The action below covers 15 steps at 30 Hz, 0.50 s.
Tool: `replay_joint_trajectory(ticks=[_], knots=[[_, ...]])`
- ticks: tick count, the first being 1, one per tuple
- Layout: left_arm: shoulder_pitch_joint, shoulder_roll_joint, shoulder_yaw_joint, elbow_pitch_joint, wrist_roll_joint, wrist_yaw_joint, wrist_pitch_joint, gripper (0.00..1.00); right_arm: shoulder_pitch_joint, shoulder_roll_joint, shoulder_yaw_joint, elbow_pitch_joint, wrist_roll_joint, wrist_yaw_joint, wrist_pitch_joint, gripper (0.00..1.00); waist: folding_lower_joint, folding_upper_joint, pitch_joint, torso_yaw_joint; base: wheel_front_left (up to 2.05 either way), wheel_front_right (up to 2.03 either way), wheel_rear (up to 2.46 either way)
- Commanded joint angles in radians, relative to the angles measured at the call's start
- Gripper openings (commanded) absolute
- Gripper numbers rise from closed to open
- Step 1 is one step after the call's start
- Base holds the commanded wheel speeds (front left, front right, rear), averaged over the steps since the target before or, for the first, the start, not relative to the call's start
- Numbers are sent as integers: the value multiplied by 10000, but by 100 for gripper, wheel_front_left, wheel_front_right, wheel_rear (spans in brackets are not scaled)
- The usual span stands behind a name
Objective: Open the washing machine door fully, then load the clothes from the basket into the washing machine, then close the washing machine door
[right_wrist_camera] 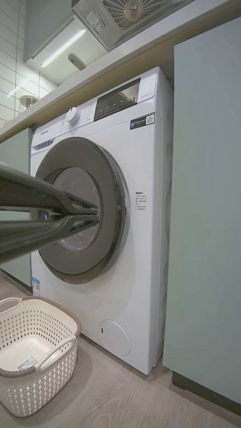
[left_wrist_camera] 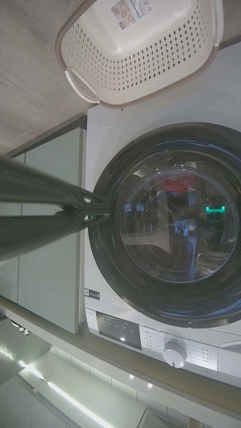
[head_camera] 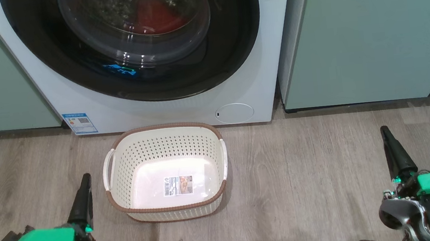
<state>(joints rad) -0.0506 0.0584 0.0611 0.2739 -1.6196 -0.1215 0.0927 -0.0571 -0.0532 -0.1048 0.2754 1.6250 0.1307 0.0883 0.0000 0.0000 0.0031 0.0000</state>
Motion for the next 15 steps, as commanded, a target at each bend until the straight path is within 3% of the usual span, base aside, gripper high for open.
replay_joint_trajectory(ticks=[1, 15], knots=[[-558, 63, 329, -294, -54, -92, 46, 0, -484, -159, 170, -322, 53, 0, 40, 0, 0, 0, 1, 0, 0, 0, 0], [-560, 39, 364, -292, -25, -92, 74, 0, -488, -128, 126, -319, 16, 0, 75, 0, 0, 0, 0, 0, 0, 0, 0]])
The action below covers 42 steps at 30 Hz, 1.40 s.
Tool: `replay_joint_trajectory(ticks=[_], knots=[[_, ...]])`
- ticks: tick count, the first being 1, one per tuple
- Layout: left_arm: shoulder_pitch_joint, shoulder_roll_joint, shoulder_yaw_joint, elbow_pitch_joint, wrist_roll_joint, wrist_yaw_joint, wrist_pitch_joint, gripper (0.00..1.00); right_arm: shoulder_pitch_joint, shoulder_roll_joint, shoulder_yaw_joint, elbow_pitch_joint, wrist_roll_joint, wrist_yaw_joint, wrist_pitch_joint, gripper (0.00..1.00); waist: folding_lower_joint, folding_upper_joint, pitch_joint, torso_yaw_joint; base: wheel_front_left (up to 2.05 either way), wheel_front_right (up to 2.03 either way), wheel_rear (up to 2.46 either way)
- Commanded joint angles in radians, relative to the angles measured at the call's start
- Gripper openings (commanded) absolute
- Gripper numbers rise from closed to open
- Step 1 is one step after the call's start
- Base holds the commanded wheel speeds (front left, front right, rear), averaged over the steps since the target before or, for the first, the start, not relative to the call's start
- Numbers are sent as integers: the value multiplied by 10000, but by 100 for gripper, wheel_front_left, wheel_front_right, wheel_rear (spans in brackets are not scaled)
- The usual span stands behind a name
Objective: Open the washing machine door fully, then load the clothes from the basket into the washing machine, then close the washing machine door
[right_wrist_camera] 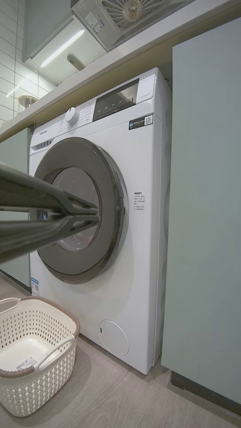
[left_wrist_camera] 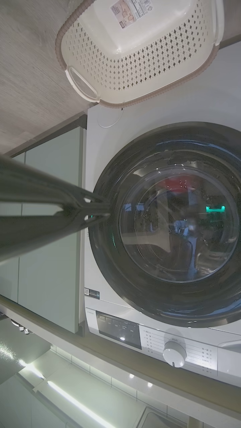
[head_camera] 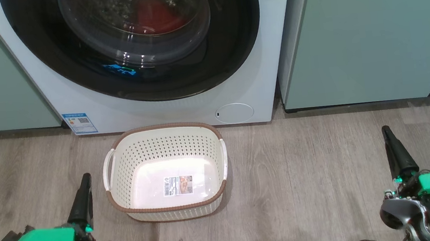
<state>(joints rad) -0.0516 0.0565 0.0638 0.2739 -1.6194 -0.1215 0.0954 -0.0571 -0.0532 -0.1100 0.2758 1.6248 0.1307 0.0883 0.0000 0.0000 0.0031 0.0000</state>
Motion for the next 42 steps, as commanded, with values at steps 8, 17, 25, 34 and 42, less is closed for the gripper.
replay_joint_trajectory(ticks=[8, 17, 25, 34, 42], knots=[[-551, 46, 355, -292, -12, -92, 62, 0, -490, -113, 156, -321, -1, 0, 93, 0, 0, 0, 0, 0, 0, 0, 0], [-553, 33, 373, -291, 3, -92, 76, 0, -492, -96, 133, -320, -20, 0, 111, 0, 0, 0, 0, 0, 0, 0, 0], [-554, 23, 388, -291, 15, -92, 88, 0, -494, -83, 114, -319, -35, 0, 126, 0, 0, 0, 0, 0, 0, 0, 0], [-555, 13, 402, -291, 27, -92, 100, 0, -496, -70, 96, -318, -51, 0, 142, 0, 0, 0, 0, 0, 0, 0, 0], [-556, 5, 414, -290, 37, -92, 109, 0, -497, -60, 80, -317, -64, 0, 154, 0, 0, 0, 0, 0, 0, 0, 0]])
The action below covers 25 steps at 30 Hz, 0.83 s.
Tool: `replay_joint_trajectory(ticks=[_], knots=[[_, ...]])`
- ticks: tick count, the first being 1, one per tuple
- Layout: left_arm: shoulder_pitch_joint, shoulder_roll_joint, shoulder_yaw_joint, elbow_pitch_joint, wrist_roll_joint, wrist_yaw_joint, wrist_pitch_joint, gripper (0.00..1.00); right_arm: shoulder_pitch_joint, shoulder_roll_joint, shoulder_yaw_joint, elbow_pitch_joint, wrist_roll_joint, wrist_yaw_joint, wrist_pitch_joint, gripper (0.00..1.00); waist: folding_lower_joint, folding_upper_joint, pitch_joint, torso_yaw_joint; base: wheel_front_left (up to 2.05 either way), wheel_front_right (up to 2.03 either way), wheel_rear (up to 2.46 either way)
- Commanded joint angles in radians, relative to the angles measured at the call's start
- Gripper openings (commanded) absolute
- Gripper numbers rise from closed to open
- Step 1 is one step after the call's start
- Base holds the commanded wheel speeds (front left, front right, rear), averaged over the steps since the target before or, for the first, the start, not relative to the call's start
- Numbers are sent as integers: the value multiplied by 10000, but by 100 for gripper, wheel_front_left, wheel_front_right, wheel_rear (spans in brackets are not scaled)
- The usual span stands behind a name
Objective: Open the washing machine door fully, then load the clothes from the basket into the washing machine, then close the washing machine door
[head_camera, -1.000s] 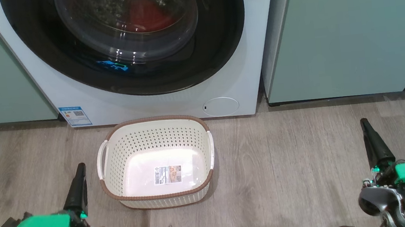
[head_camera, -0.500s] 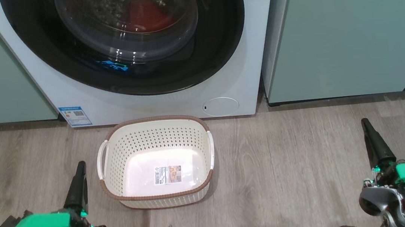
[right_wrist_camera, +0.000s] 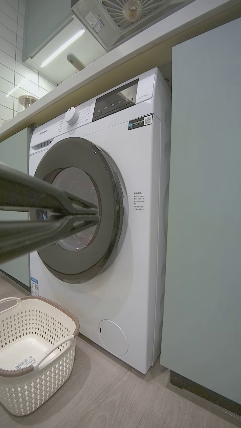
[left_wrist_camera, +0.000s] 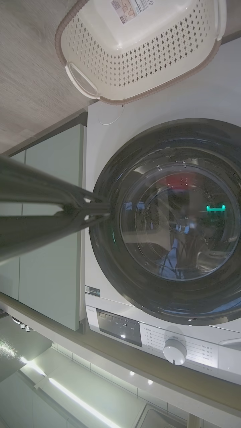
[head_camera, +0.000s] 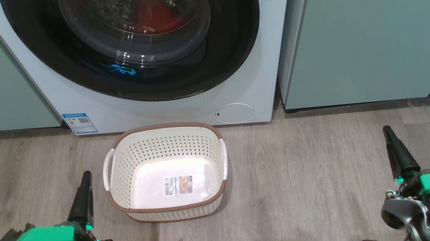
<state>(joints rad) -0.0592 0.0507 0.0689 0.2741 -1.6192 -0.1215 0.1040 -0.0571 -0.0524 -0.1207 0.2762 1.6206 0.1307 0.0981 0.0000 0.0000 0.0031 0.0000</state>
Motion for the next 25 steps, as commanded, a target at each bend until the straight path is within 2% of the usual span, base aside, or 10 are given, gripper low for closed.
replay_joint_trajectory(ticks=[1, 25], knots=[[-481, 61, 364, -292, 36, -92, 24, 0, -497, -66, 186, -321, -23, 0, 57, 0, 0, 0, 0, 0, 0, 0, 0], [-483, 41, 392, -291, 60, -92, 47, 0, -501, -40, 149, -319, -54, 0, 87, 0, 0, 0, 0, 0, 0, 0, 0]])
